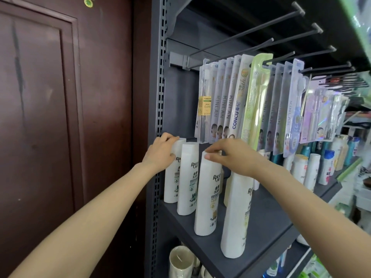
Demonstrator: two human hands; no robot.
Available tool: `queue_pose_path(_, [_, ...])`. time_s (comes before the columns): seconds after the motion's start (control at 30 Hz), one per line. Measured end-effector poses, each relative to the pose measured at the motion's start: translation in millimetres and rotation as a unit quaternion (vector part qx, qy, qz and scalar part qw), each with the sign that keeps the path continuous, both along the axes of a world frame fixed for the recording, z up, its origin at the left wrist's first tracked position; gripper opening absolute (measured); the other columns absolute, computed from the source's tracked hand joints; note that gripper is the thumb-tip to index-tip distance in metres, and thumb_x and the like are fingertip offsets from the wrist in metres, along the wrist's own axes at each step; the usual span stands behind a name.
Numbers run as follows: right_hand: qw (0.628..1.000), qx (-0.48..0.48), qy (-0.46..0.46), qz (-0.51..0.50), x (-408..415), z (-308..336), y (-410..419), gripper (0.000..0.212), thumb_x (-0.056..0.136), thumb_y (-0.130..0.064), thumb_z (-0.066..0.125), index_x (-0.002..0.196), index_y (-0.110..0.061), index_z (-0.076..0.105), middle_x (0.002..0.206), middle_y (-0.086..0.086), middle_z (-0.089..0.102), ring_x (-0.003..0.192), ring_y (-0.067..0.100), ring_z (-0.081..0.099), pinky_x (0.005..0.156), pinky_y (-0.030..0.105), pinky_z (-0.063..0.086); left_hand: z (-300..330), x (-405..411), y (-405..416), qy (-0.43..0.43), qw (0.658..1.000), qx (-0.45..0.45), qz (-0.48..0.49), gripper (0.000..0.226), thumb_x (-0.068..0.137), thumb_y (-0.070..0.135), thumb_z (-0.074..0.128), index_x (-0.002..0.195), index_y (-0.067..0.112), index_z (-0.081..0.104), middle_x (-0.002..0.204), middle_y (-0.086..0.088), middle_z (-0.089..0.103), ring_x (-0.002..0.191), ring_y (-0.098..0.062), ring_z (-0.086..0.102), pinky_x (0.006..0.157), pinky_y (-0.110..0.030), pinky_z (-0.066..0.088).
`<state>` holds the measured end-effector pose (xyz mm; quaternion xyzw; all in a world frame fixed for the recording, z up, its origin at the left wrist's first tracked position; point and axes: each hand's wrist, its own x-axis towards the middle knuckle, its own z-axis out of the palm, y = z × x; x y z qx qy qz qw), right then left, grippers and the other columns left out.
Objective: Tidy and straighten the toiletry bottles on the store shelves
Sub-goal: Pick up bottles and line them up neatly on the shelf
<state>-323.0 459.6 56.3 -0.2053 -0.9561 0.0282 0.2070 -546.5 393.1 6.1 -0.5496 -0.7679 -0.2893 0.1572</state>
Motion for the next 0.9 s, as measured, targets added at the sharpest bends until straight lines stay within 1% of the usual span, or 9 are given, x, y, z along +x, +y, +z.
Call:
queue_pose_path(0.1, [1.0, 0.017, 0.001, -0.006, -1.6, 0.7, 0.6, 0.037, 0.091, -0.038, 0.058, 0.124, -0.024, 0.061, 0.123, -0.003, 0.062, 0.111, 0.019, 0.051, 0.095, 0.04, 0.046, -4.0, 4.3, -6.1, -0.019, 0.997, 0.081, -0.004, 0.04, 0.085, 0.015, 0.063, 0.123, 0.017, 0.049, 0.125, -0.001, 0.04, 0.114, -0.02, 0.04, 0.091, -0.039, 0.045])
queue_pose_path(0.23, [0.999, 0.034, 0.008, -0.014, -5.2, 2.1, -0.6, 0.032, 0.089, -0.032, 0.061, 0.12, -0.023, 0.063, 0.117, -0.002, 0.065, 0.103, 0.016, 0.054, 0.091, 0.037, 0.048, -15.9, 2.5, -15.6, -0.167, 0.975, 0.14, -0.037, 0.041, 0.079, 0.016, 0.072, 0.107, 0.021, 0.043, 0.111, -0.006, 0.049, 0.098, -0.023, 0.051, 0.084, -0.039, 0.048])
queue_pose_path(0.3, [0.999, 0.037, 0.013, -0.019, -6.1, 0.9, -1.7, 0.031, 0.089, -0.031, 0.061, 0.119, -0.023, 0.064, 0.114, 0.0, 0.066, 0.108, 0.019, 0.054, 0.091, 0.041, 0.049, -20.0, 2.3, -22.8, -0.195, 0.967, 0.156, -0.055, 0.04, 0.079, 0.017, 0.072, 0.102, 0.029, 0.041, 0.107, -0.007, 0.056, 0.094, -0.024, 0.055, 0.082, -0.043, 0.05])
queue_pose_path(0.47, [1.0, 0.025, 0.005, -0.019, -4.5, 0.4, -4.3, 0.036, 0.088, -0.034, 0.063, 0.121, -0.021, 0.062, 0.119, 0.0, 0.064, 0.111, 0.019, 0.055, 0.094, 0.04, 0.048, -23.9, 7.4, -40.8, -0.186, 0.962, 0.196, -0.034, 0.037, 0.078, 0.02, 0.073, 0.097, 0.033, 0.044, 0.107, -0.002, 0.058, 0.09, -0.02, 0.057, 0.078, -0.045, 0.052])
queue_pose_path(0.67, [0.996, 0.084, -0.006, -0.016, -6.5, -3.6, -22.3, 0.042, 0.089, -0.039, 0.059, 0.127, -0.02, 0.057, 0.13, -0.001, 0.055, 0.121, 0.021, 0.048, 0.1, 0.039, 0.041, -7.6, 21.5, -73.2, -0.169, 0.972, 0.16, -0.036, 0.039, 0.072, 0.027, 0.076, 0.098, 0.045, 0.052, 0.097, 0.006, 0.064, 0.087, -0.019, 0.064, 0.075, -0.045, 0.055])
queue_pose_path(0.73, [0.995, 0.099, 0.013, 0.003, -10.9, -7.8, -35.2, 0.041, 0.091, -0.038, 0.057, 0.128, -0.021, 0.055, 0.129, -0.002, 0.054, 0.12, 0.018, 0.049, 0.097, 0.037, 0.043, -2.6, 27.4, -87.7, -0.177, 0.969, 0.166, -0.05, 0.038, 0.072, 0.024, 0.077, 0.098, 0.041, 0.055, 0.093, 0.011, 0.064, 0.083, -0.014, 0.065, 0.072, -0.039, 0.056])
queue_pose_path(0.77, [0.995, 0.098, 0.032, 0.016, -14.0, -10.7, -42.8, 0.043, 0.091, -0.039, 0.057, 0.13, -0.022, 0.053, 0.129, -0.003, 0.054, 0.119, 0.017, 0.05, 0.095, 0.037, 0.045, -0.6, 31.1, -95.7, -0.184, 0.966, 0.171, -0.06, 0.037, 0.072, 0.022, 0.077, 0.099, 0.038, 0.057, 0.092, 0.014, 0.064, 0.08, -0.009, 0.065, 0.068, -0.031, 0.055])
queue_pose_path(0.83, [0.995, 0.036, 0.077, 0.043, -23.2, -18.2, -57.7, 0.053, 0.088, -0.04, 0.06, 0.137, -0.024, 0.046, 0.129, -0.003, 0.055, 0.116, 0.015, 0.053, 0.094, 0.033, 0.046, 3.8, 40.1, -112.8, -0.202, 0.959, 0.182, -0.083, 0.037, 0.073, 0.018, 0.077, 0.1, 0.033, 0.057, 0.093, 0.017, 0.064, 0.077, -0.004, 0.064, 0.063, -0.017, 0.05])
queue_pose_path(0.9, [0.989, -0.087, 0.098, 0.075, -34.3, -27.2, -71.8, 0.064, 0.085, -0.04, 0.065, 0.141, -0.023, 0.039, 0.126, -0.002, 0.058, 0.109, 0.012, 0.056, 0.089, 0.025, 0.046, 6.5, 46.1, -126.9, -0.215, 0.952, 0.191, -0.107, 0.038, 0.073, 0.017, 0.078, 0.102, 0.031, 0.058, 0.097, 0.015, 0.065, 0.078, -0.007, 0.065, 0.066, -0.019, 0.052])
